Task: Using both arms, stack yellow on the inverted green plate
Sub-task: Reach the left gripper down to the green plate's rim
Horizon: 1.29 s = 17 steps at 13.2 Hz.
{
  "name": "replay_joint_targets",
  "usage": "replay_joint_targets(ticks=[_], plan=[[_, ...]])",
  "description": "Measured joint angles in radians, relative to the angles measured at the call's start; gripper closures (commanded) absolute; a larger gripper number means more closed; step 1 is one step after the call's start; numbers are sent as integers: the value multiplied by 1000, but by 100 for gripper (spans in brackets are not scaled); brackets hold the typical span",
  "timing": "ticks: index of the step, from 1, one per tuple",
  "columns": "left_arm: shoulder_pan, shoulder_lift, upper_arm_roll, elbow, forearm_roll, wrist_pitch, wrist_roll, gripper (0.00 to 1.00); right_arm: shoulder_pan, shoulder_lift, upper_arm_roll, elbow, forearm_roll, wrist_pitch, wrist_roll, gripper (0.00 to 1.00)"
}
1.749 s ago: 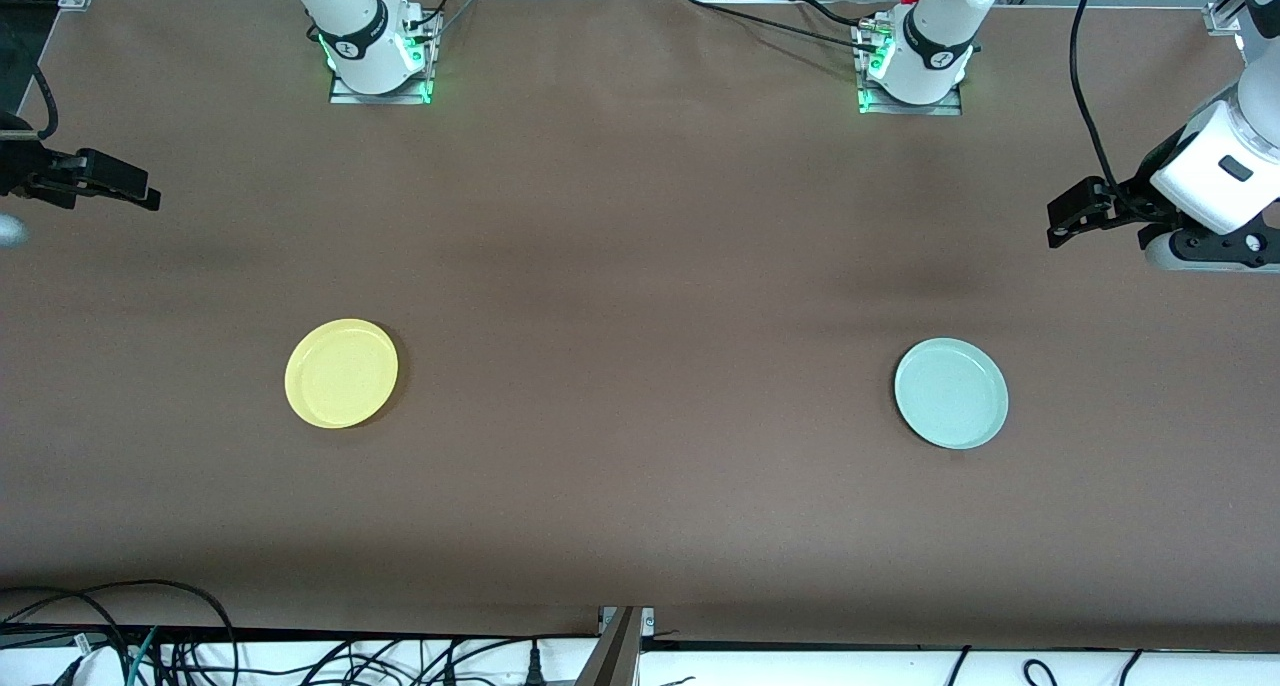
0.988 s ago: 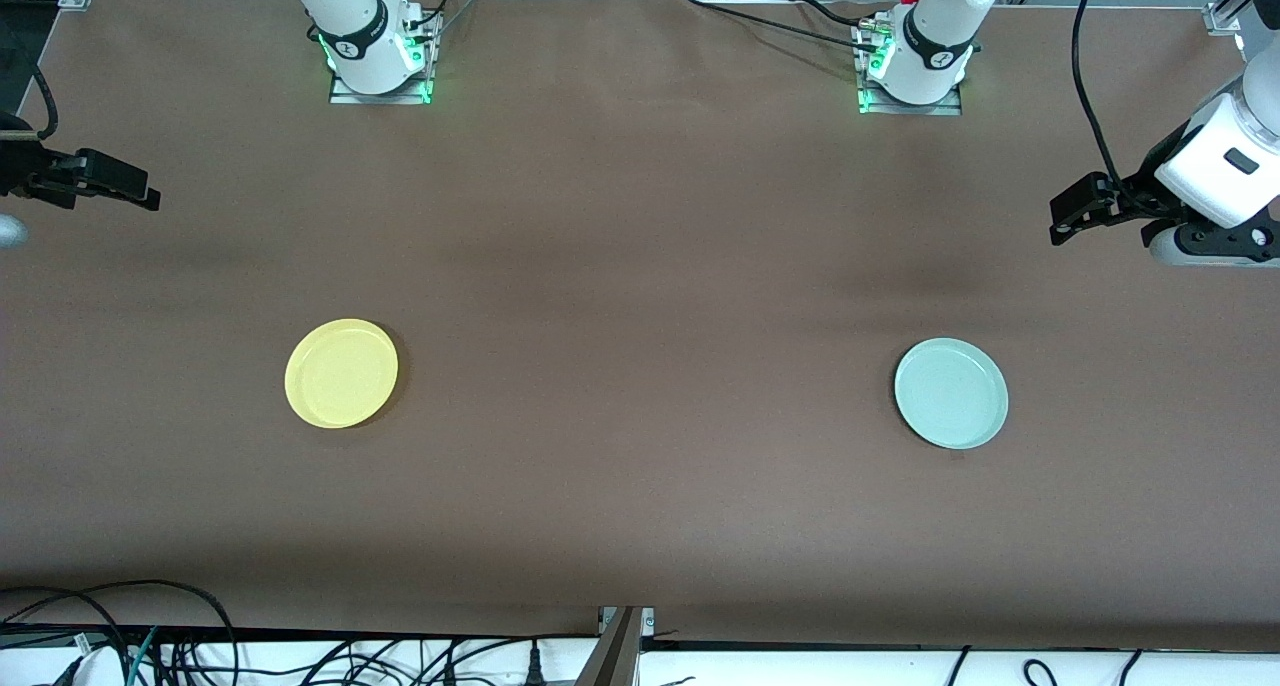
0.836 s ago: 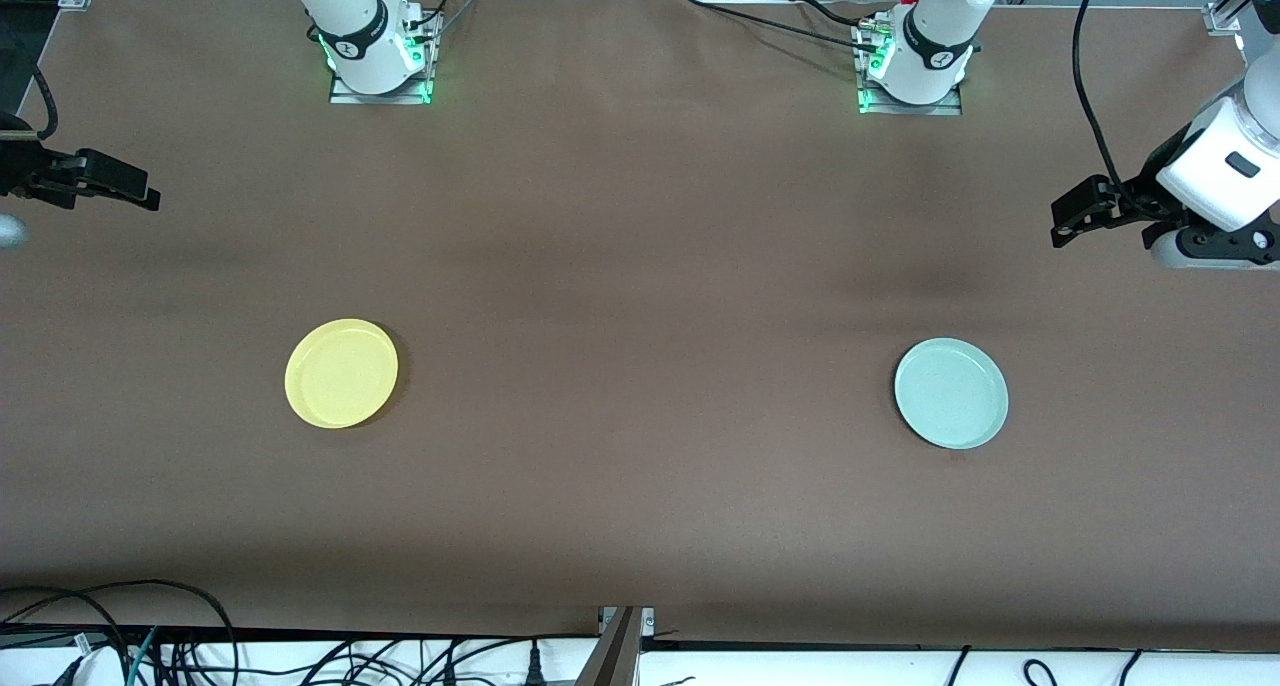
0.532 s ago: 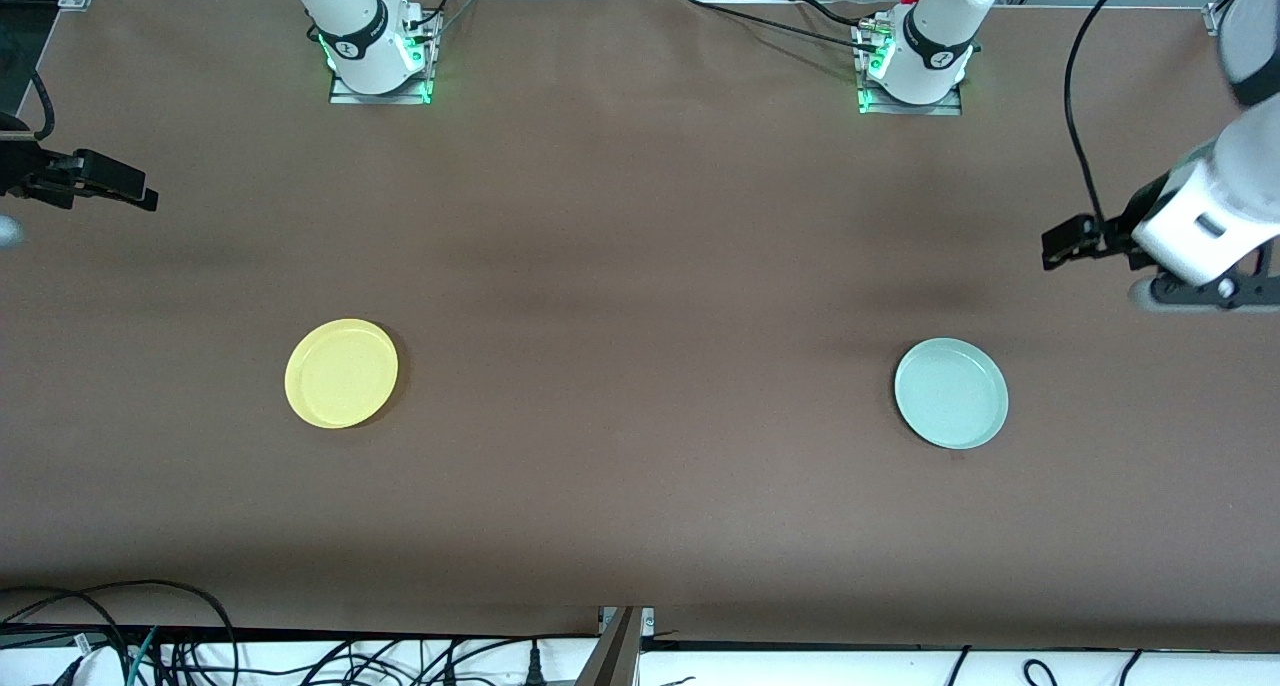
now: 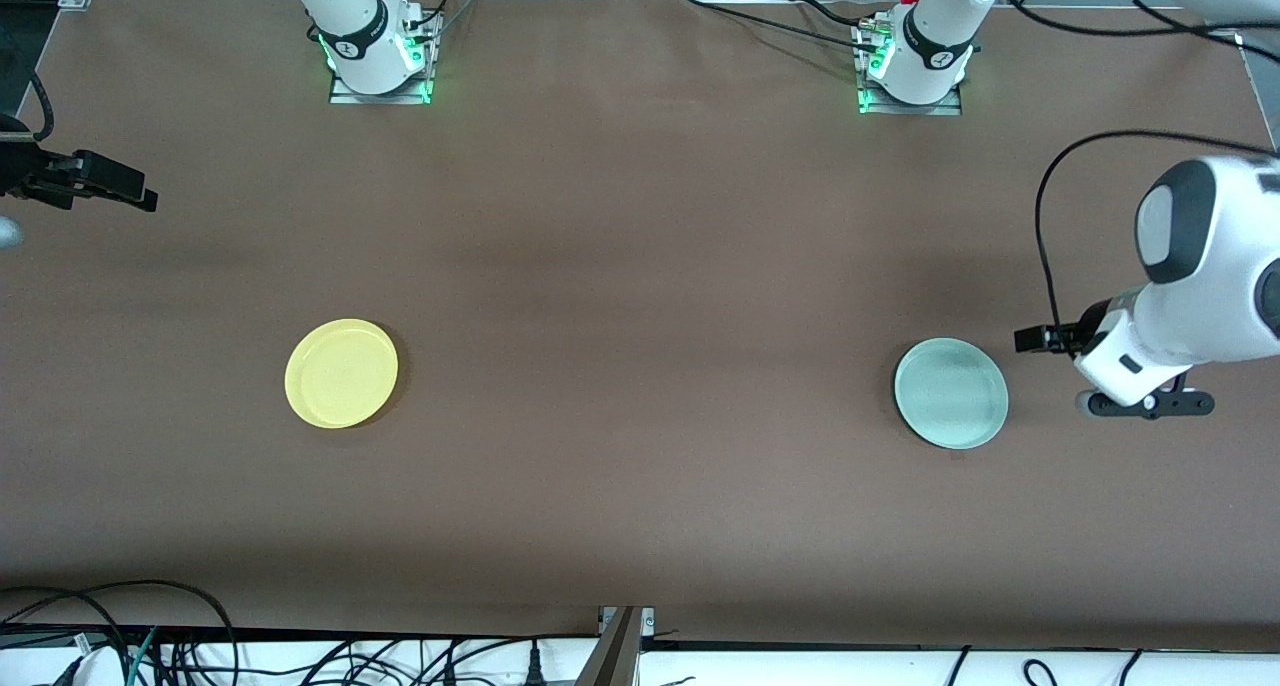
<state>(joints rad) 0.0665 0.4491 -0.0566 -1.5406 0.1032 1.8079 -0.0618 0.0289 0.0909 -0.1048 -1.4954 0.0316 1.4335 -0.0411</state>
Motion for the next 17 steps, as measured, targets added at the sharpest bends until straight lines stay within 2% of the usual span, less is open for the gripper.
replay_joint_targets(ticks=[6,9,11,12,16,17], plan=[[76,235,-4,-58,-3,345,4,0,0,1,0,0,0,0,0,0],[78,255,-7,-117,-3,436,4,1,0,1,0,0,0,0,0,0],[82,254,-8,-161,-3,493,4,19,0,1,-1,0,0,0,0,0],[84,254,-8,-177,-3,509,6,24,0,1,-2,0,0,0,0,0],[86,247,-11,-189,-3,517,43,66,-1,1,-41,0,44,0,0,0],[86,244,-11,-189,-3,517,52,74,-2,1,-48,0,50,0,0,0]])
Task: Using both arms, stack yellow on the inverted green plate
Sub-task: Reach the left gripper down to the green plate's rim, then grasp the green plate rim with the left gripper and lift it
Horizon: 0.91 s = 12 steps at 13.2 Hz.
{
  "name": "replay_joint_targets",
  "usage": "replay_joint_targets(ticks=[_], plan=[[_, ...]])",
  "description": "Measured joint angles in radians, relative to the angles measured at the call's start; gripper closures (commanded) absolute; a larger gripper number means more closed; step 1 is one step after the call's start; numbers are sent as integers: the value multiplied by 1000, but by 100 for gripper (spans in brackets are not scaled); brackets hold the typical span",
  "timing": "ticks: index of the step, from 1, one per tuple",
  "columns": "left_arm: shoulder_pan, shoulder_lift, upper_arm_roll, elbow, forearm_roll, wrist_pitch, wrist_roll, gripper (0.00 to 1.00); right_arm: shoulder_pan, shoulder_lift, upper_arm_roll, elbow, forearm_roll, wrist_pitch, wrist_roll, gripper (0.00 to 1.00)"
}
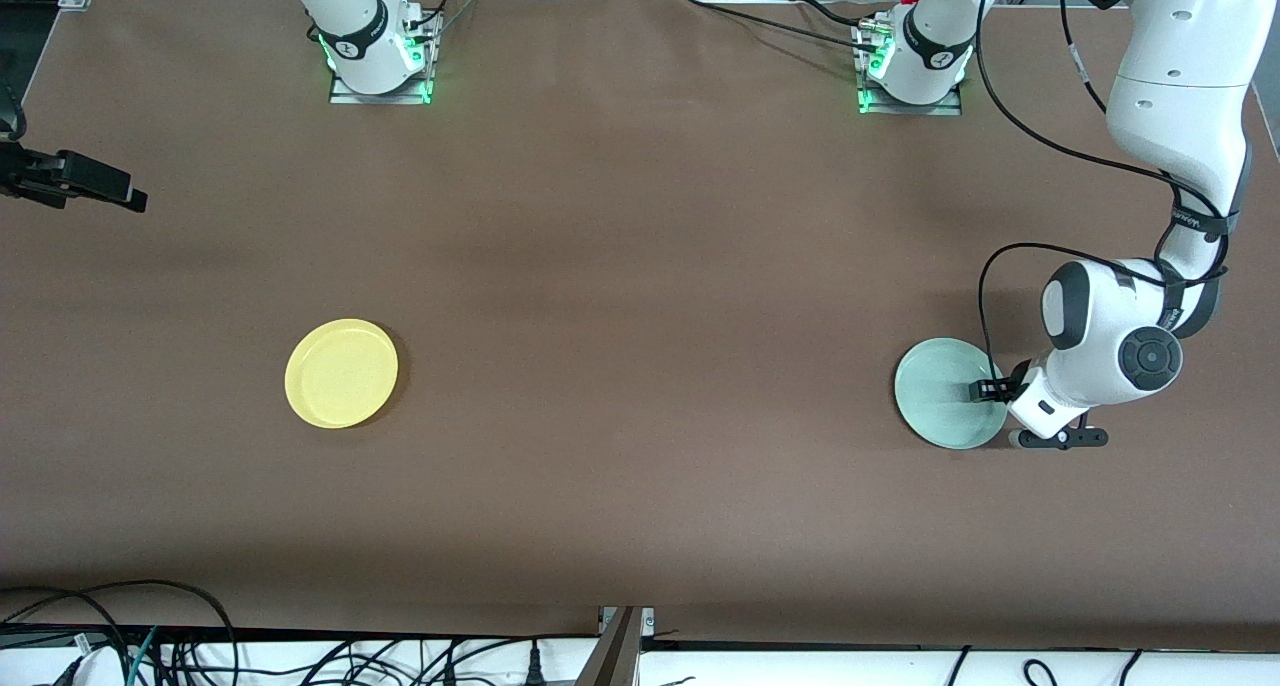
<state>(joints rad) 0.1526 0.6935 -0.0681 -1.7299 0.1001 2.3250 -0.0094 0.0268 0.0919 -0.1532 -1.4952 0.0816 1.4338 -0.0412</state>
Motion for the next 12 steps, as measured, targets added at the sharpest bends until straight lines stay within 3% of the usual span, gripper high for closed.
replay_joint_targets(ticks=[5,12], plan=[[0,-12,-1,-2,0,-10,19,100,0,0,-4,0,2,0,0,0],[2,-45,-15,-2,-1,-44,25,100,0,1,-4,0,2,0,0,0]])
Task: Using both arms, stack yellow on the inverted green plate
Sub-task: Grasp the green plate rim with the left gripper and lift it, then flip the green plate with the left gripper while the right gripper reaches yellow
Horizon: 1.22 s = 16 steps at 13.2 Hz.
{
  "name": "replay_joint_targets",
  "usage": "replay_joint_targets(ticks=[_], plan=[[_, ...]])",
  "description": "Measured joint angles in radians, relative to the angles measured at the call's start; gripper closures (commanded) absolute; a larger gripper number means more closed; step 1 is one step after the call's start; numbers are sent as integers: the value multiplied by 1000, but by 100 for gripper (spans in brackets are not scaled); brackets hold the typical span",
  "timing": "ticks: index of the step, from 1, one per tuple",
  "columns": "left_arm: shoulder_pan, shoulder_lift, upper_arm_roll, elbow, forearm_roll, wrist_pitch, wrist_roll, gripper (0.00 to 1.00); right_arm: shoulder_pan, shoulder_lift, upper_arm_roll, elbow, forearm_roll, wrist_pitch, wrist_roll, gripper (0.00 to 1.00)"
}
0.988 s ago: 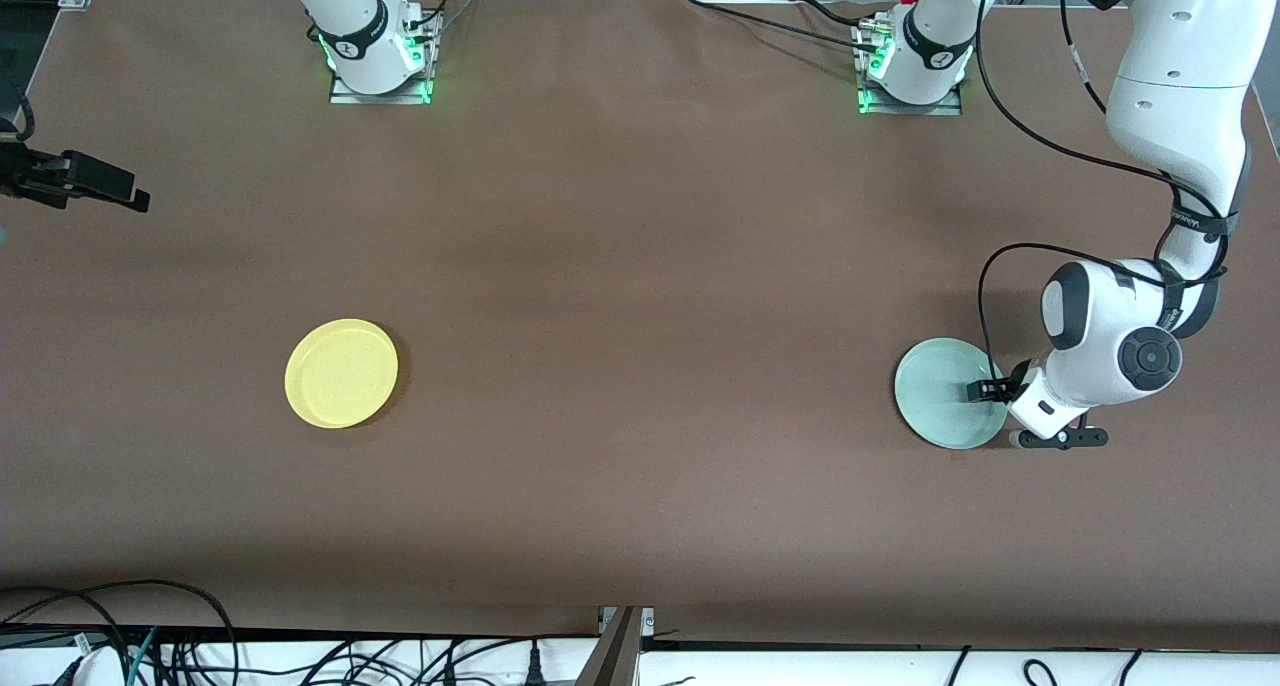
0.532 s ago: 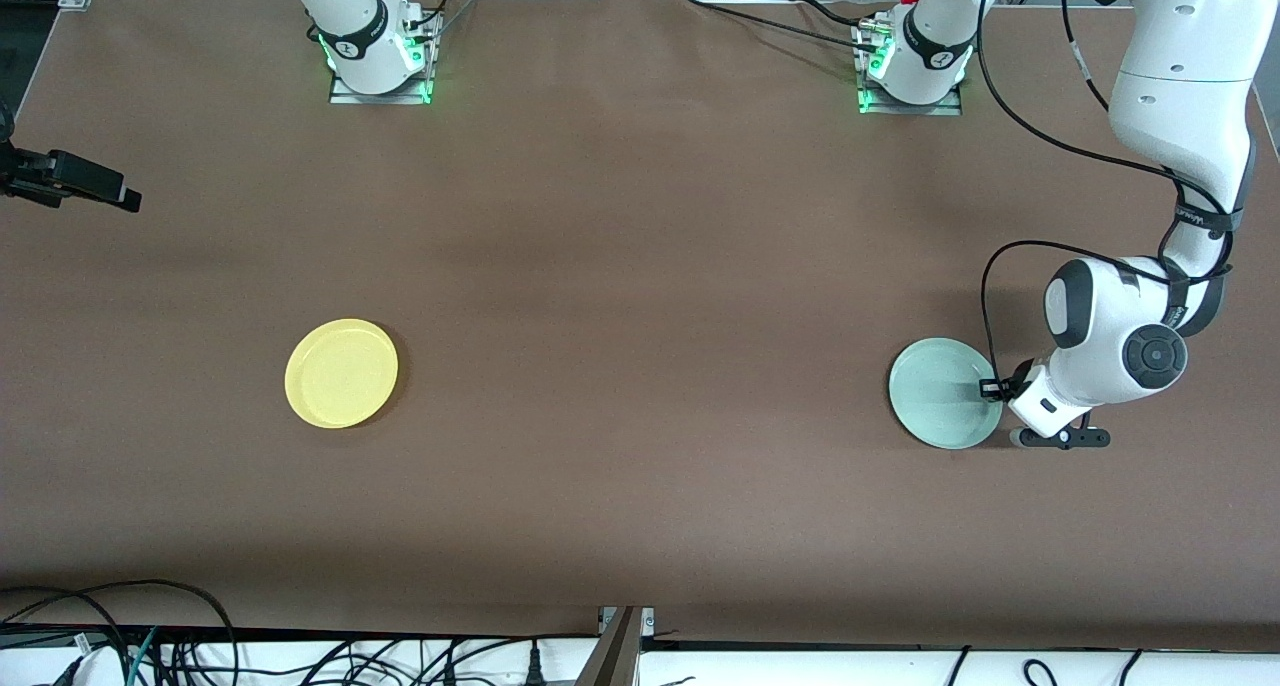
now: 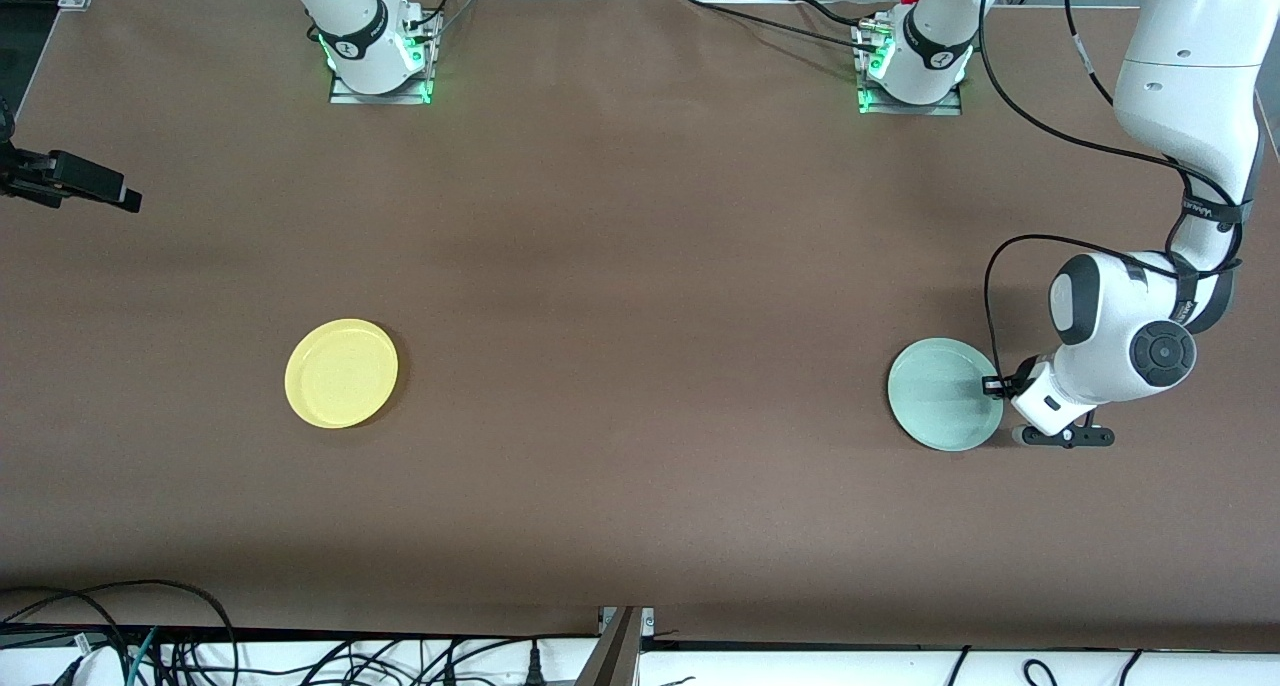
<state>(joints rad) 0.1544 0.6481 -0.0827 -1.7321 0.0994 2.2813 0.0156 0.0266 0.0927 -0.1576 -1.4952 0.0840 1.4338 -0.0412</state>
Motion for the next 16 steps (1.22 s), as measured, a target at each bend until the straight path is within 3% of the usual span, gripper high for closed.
replay_joint_targets(ticks=[4,9,16], plan=[[-25,-63,-27,34,0,-84,0,100,0,1,0,0,0,0,0,0],[-184,-101,-34,239,33,-327,-40,100,2,4,6,0,-3,0,0,0],[-626,-63,-30,385,486,-502,-195,100,2,24,8,0,-4,8,0,0]])
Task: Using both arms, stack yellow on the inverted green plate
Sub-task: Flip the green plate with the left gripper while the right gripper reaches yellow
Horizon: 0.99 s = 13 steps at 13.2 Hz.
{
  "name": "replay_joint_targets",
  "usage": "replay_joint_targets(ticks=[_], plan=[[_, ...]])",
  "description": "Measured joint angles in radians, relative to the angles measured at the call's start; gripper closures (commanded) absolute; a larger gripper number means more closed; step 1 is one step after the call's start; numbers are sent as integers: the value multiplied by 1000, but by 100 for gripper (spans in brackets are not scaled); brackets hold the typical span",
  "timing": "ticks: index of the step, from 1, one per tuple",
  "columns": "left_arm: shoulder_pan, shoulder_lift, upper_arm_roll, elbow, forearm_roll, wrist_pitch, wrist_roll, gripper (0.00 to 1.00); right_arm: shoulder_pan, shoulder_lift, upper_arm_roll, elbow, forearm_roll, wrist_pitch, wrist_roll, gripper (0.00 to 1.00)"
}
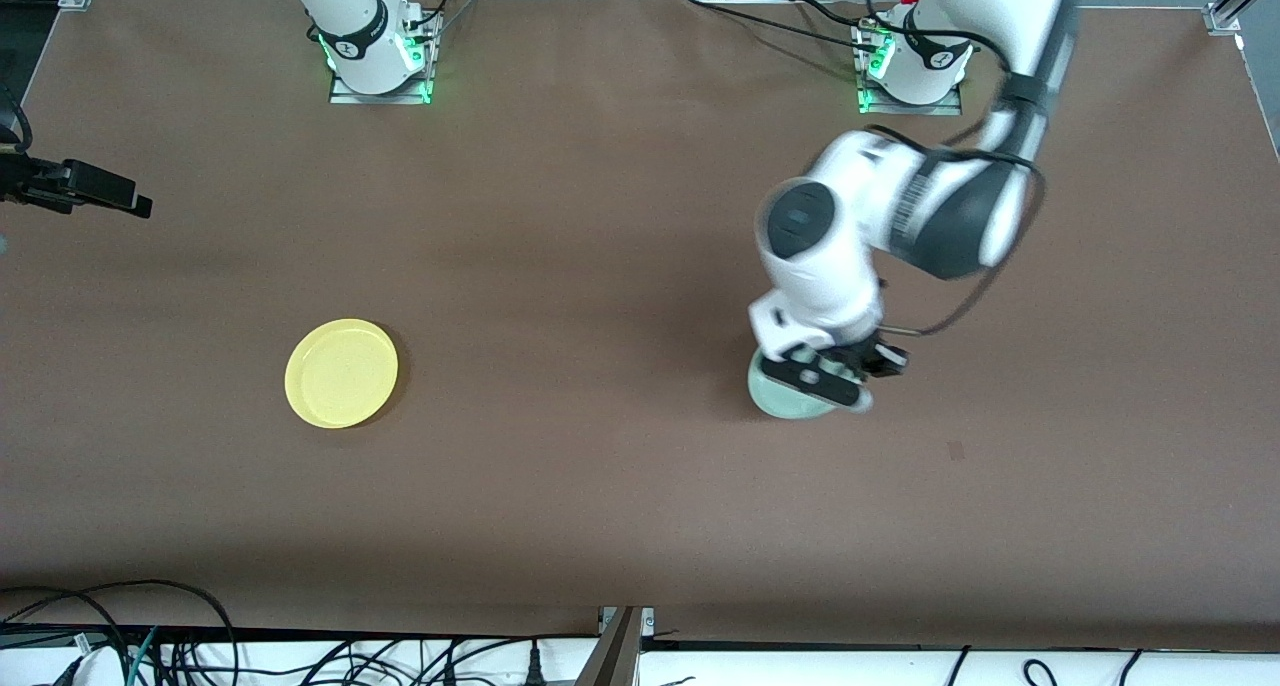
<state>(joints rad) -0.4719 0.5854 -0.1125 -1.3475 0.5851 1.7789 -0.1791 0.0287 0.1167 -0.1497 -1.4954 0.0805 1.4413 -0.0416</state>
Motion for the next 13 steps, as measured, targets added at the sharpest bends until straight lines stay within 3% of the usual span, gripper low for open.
replay_joint_targets(ticks=[4,8,13], plan=[[-207,101,27,40,169,-17,-72,100,-6,48,-9,-1,-1,21,0,0],[-387,218,73,58,422,-46,-166,100,-9,134,-8,-4,-3,81,0,0],[-512,260,193,69,441,-94,-193,100,-9,290,-7,-12,-1,235,0,0]])
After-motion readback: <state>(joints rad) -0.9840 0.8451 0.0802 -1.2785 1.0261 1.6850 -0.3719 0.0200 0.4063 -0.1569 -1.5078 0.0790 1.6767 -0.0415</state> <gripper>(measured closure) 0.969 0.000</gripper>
